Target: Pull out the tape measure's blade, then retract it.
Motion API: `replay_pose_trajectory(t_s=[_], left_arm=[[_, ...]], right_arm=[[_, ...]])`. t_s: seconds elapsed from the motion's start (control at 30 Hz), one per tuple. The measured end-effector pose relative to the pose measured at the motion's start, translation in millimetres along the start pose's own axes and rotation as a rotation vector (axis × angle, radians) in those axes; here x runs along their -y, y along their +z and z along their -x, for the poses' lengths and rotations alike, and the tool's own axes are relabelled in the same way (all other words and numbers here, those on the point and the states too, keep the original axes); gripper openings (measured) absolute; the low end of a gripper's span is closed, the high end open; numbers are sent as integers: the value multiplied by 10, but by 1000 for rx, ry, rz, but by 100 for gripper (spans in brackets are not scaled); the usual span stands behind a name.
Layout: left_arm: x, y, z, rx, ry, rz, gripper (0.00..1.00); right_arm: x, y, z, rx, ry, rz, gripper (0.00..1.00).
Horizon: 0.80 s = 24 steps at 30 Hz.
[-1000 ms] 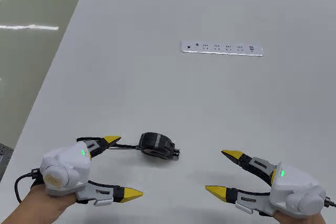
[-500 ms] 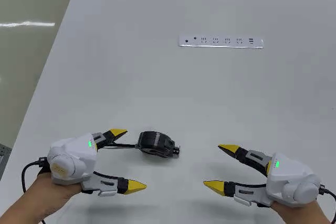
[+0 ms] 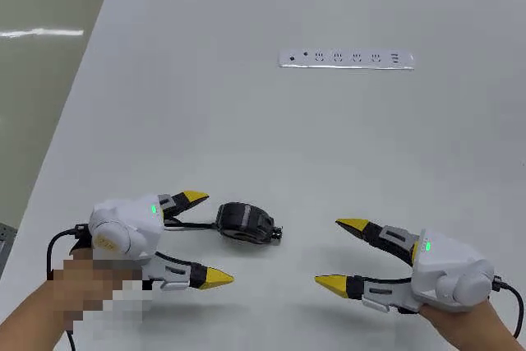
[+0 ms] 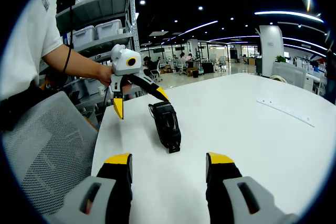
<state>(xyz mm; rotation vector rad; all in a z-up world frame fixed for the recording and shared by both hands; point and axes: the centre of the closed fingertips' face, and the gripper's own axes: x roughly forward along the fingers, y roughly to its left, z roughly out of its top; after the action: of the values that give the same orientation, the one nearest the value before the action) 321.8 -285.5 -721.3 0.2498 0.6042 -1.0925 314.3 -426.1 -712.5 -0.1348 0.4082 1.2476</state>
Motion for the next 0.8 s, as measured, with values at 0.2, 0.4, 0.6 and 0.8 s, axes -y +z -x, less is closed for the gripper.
replay_pose_trajectory(t_s=[0.2, 0.4, 0.6, 0.8], left_arm=[[-29, -4, -59, -13, -20, -21, 80], [-57, 0, -127, -21, -43, -36, 76], [-90, -15, -192, -28, -58, -47, 73], [-117, -48, -235, -43, -68, -52, 70]], right_arm=[[7, -15, -33, -4, 10, -4, 56], [27, -35, -55, -5, 16, -6, 55], [64, -18, -68, 2, 15, -4, 54], [103, -31, -78, 0, 20, -4, 53]])
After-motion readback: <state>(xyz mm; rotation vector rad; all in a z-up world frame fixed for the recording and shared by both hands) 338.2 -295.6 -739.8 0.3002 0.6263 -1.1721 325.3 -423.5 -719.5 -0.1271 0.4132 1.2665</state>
